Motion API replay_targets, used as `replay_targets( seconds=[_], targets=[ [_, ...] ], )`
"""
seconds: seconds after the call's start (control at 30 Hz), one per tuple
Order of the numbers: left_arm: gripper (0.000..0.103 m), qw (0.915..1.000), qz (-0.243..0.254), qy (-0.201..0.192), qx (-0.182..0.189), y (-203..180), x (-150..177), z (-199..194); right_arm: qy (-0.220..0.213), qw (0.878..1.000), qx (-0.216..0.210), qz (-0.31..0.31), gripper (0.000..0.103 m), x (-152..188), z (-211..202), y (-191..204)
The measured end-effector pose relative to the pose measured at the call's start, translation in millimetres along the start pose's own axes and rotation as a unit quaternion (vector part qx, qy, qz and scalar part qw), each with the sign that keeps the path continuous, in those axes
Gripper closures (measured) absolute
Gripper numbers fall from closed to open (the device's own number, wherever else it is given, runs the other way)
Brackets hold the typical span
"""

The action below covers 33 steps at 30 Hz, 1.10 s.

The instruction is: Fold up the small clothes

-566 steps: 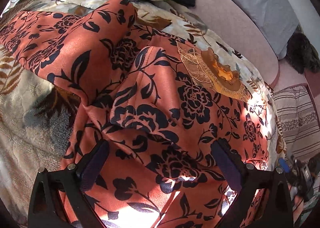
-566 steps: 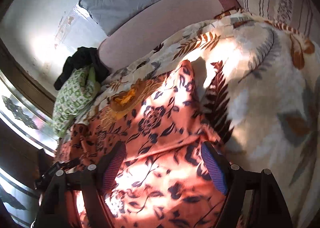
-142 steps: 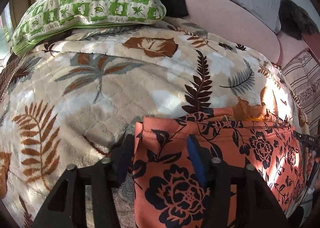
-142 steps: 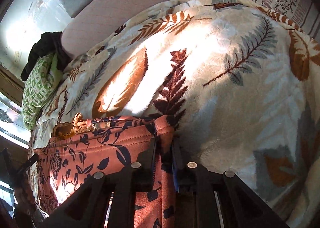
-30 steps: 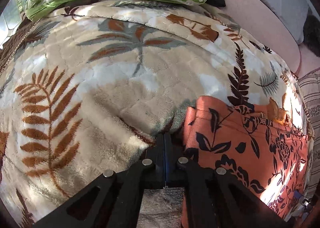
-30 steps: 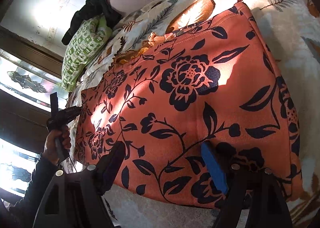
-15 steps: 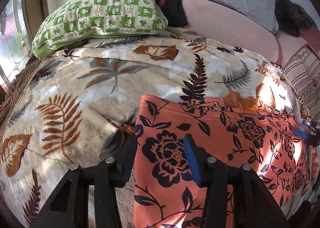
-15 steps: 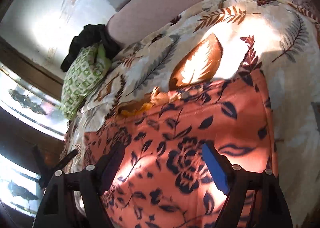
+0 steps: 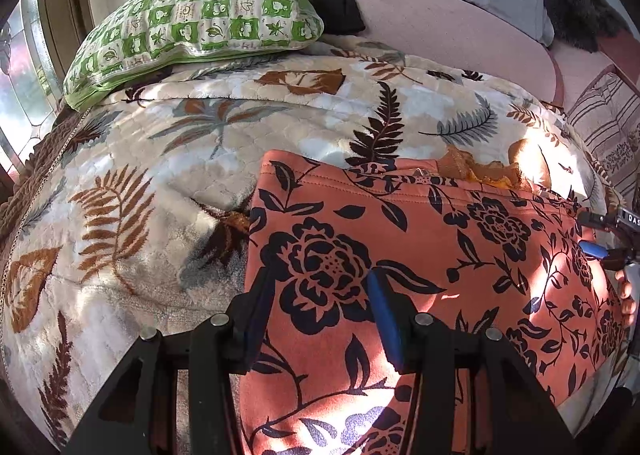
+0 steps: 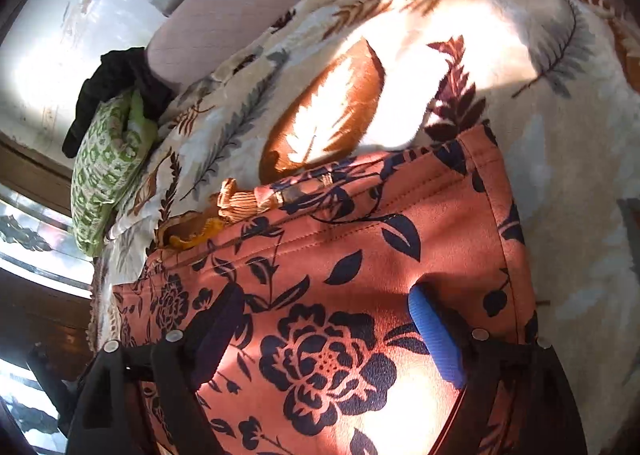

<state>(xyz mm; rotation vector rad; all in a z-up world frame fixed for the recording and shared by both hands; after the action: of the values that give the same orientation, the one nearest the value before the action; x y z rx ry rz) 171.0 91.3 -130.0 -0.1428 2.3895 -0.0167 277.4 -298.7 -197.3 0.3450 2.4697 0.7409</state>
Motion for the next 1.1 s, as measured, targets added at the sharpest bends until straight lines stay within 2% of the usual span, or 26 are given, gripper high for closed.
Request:
replay_targets(
  seconds=[0.1,0.17,0.3,0.37,0.4,0.47,0.57,0.67,0.73,0.8,0.83,0.87,0.9,0.97,1.0,1.1],
  targets=[
    [0.053,1.0,0.001,-0.004,-0.001,-0.6,3.7,-7.2,-0.009,0.999,-0.012,0.045,0.016,-8.1,-14.4,3.7],
    [0.051,1.0,0.002,-0.006,-0.004,-0.8,5.7,-11.6,-0.015,0.999,-0.031,0.029,0.016,-2.7,-31.9,17.9],
    [0.048,0.9999,-0.002,-0.011,0.004,-4.8,13.9,-23.8,-0.009,0.998,-0.059,0.009,0.016,42.2,-67.9,31.4],
    [0.039,0.9998,-0.008,-0.013,0.01,-7.7,23.4,-26.0,0.007,0.999,-0.052,0.007,0.016,66.7,-68.2,22.9],
    [0.038,0.9999,-0.004,-0.006,0.008,-9.9,29.8,-21.4,0.018,0.999,-0.033,0.007,0.016,75.6,-61.4,12.2],
    [0.038,0.9995,0.016,0.028,-0.005,-12.2,47.1,-1.9,0.019,0.998,-0.048,0.03,0.016,80.3,-49.5,-1.7],
    [0.037,0.998,0.058,0.005,-0.024,-16.6,53.7,-7.5,0.01,0.996,-0.059,0.07,0.016,72.4,-63.7,-1.2],
    [0.037,0.9993,0.033,-0.012,-0.009,-13.9,50.9,-29.8,-0.016,0.997,-0.07,0.039,0.016,75.3,-94.6,9.8],
    [0.035,0.9993,0.022,-0.03,-0.009,-10.0,55.5,-40.5,-0.025,0.995,-0.085,0.055,0.016,89.7,-117.3,3.4],
    [0.033,0.999,0.036,-0.005,-0.027,-8.8,71.1,-26.4,-0.026,0.988,-0.123,0.089,0.016,110.0,-129.1,-7.7],
    [0.029,0.9985,0.043,0.007,-0.034,-8.0,78.3,-14.9,-0.02,0.986,-0.129,0.101,0.015,119.7,-125.5,-14.2],
    [0.02,0.9979,0.047,-0.016,-0.042,-6.7,79.8,-13.5,-0.008,0.987,-0.117,0.108,0.015,128.4,-116.1,-24.7],
    [0.018,0.9974,0.052,-0.019,-0.047,-5.6,79.5,-14.6,0.01,0.989,-0.089,0.122,0.016,136.2,-104.5,-39.3],
    [0.018,0.9988,0.032,-0.01,-0.037,-1.1,76.0,-23.5,-0.009,0.979,-0.119,0.166,0.018,136.3,-111.5,-47.9],
    [0.018,0.999,0.021,-0.014,-0.036,1.8,73.9,-28.8,-0.021,0.978,-0.126,0.165,0.018,133.1,-122.0,-46.0],
    [0.018,0.9985,0.002,-0.039,-0.038,4.3,65.7,-45.7,-0.063,0.98,-0.109,0.155,0.017,131.0,-149.2,-48.6]
  ],
)
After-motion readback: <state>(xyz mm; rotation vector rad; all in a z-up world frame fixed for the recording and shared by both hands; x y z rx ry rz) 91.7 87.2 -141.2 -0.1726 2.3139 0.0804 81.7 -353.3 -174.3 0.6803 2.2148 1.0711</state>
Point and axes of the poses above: each gripper's, at about its wrist camera, not at the fingertips, and z roughly the way its jaws point, y to its left, x to its underside, the point moved 5 cm from there along z, roughly the way its jaws point, and after that the axes turned 9 degrees about -y, right-handed, at the moved point
